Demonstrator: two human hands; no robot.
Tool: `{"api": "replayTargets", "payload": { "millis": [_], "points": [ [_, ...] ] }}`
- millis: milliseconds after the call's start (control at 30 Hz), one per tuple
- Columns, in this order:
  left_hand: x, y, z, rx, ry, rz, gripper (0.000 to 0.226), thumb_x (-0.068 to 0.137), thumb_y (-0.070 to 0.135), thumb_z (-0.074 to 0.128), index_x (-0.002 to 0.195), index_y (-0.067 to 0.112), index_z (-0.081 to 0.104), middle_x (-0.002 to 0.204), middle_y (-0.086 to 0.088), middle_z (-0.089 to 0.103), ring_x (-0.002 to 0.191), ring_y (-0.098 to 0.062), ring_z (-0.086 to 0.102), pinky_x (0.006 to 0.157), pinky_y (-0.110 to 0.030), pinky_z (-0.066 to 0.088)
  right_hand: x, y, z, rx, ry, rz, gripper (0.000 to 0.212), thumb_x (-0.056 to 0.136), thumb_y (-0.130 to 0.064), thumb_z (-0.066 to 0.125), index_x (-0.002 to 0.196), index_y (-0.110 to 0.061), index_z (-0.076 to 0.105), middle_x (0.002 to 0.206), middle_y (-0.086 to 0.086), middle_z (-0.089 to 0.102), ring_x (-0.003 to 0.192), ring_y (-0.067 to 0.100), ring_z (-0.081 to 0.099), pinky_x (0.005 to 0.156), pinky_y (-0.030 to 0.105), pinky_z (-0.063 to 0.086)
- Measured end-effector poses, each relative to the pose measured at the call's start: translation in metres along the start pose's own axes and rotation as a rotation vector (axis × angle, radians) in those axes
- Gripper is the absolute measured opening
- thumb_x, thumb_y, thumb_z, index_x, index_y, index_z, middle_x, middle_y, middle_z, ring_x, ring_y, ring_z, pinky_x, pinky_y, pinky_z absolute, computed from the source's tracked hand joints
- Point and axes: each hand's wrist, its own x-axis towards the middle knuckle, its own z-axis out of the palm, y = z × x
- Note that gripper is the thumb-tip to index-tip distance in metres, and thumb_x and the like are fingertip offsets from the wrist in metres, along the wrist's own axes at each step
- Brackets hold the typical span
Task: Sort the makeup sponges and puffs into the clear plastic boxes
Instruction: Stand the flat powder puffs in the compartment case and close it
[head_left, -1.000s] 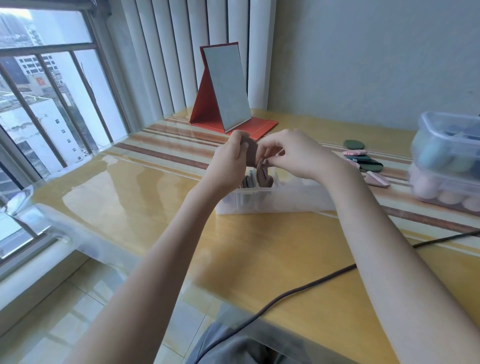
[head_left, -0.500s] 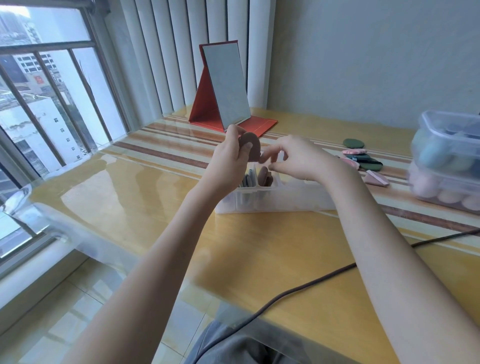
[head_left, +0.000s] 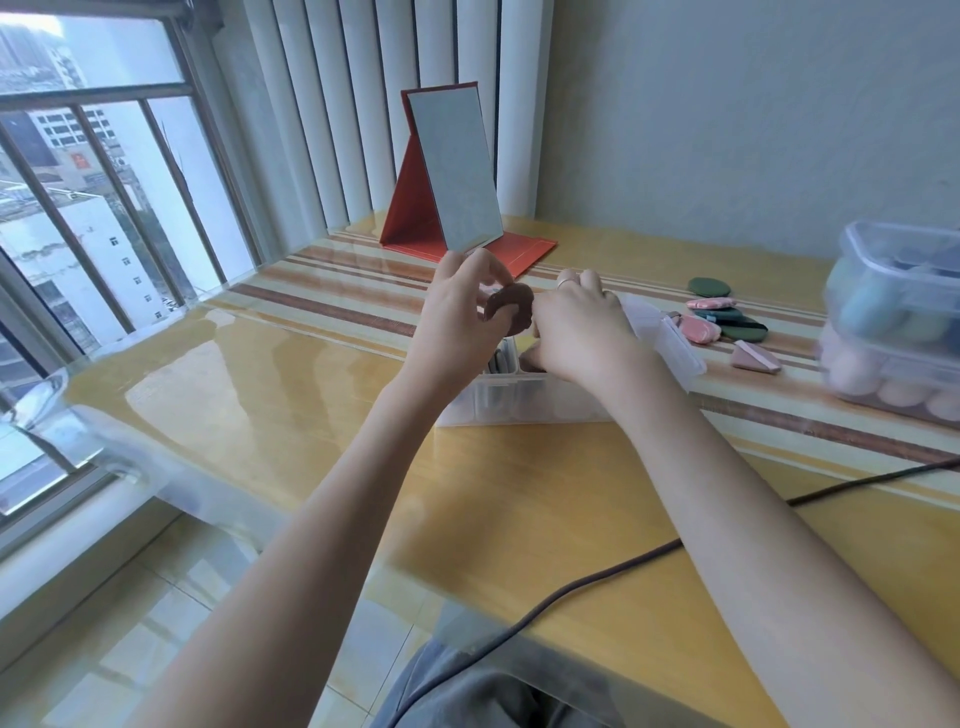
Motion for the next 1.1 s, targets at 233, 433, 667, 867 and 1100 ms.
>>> {"api": "replayTargets", "payload": {
  "millis": [233,433,667,867,1100],
  "points": [
    [0.001,0.012,-0.002,0.04,-0.039,0.039,0.022,0.08,0.012,0.068,0.097,0.008,0.054,0.078,-0.011,0.057,0.069,-0.021,0.054,0.062,-0.035,0.047,0.005,0.009,-0.002,0.204,0.029,0.0,0.035,0.086,-0.017,0.067,0.12,-0.016,0.055,0.126,0.009,0.051,0.121,0.029,0.04,0.082,0.037,0.032],
    [0.012,0.023,0.002,0.123,0.002,0.065,0.017,0.076,0.009,0.065,0.09,0.012,0.056,0.069,0.007,0.048,0.063,-0.011,0.045,0.057,-0.024,0.037,0.003,0.007,-0.005,0.084,0.087,0.01,0.038,0.088,-0.034,0.065,0.12,-0.015,0.058,0.129,0.01,0.046,0.124,0.03,0.038,0.097,0.038,0.035],
    [0.01,0.014,0.003,0.326,-0.218,0.087,0.021,0.074,0.005,0.066,0.094,0.008,0.065,0.089,-0.004,0.064,0.08,-0.022,0.055,0.071,-0.036,0.049,-0.001,0.01,-0.011,0.114,-0.2,0.056,0.028,0.089,-0.035,0.061,0.115,-0.023,0.058,0.135,0.013,0.041,0.129,0.032,0.029,0.089,0.036,0.034],
    [0.017,0.025,0.003,0.352,-0.227,0.162,0.025,0.073,0.002,0.068,0.096,0.006,0.059,0.095,-0.006,0.06,0.081,-0.023,0.051,0.07,-0.037,0.047,0.004,-0.003,-0.009,0.079,-0.209,0.125,0.03,0.091,-0.02,0.051,0.121,-0.017,0.048,0.127,0.011,0.041,0.127,0.03,0.03,0.082,0.033,0.032],
    [0.012,0.016,0.008,0.347,-0.386,0.092,0.048,0.072,0.007,0.069,0.115,0.005,0.046,0.1,-0.013,0.058,0.087,-0.029,0.049,0.065,-0.033,0.036,0.01,-0.005,-0.003,0.148,-0.229,0.107,0.05,0.092,-0.019,0.051,0.139,-0.018,0.037,0.133,0.013,0.041,0.13,0.032,0.028,0.099,0.036,0.036]
  ]
}}
